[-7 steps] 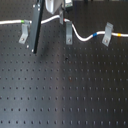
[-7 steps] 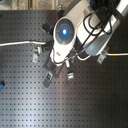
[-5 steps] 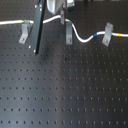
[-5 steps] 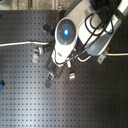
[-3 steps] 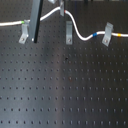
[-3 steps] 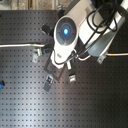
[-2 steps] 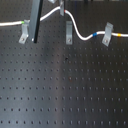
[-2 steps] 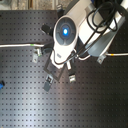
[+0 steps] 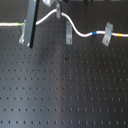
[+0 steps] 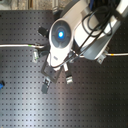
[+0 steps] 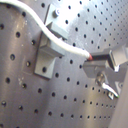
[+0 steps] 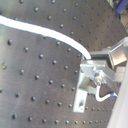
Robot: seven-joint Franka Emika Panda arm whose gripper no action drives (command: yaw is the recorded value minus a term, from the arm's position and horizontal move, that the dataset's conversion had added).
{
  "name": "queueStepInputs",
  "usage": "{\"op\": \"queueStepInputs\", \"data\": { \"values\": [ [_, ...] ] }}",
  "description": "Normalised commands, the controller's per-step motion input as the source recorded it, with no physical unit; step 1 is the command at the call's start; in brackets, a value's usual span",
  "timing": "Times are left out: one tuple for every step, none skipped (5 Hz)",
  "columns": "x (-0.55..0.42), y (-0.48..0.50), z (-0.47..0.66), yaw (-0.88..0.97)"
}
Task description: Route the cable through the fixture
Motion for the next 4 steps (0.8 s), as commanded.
{"op": "queueStepInputs", "data": {
  "values": [
    [-0.109,0.308,0.51,-0.2],
    [-0.098,0.366,0.54,-0.18],
    [-0.129,0.385,0.49,-0.14],
    [-0.037,0.016,0.0,-0.01]
  ]
}}
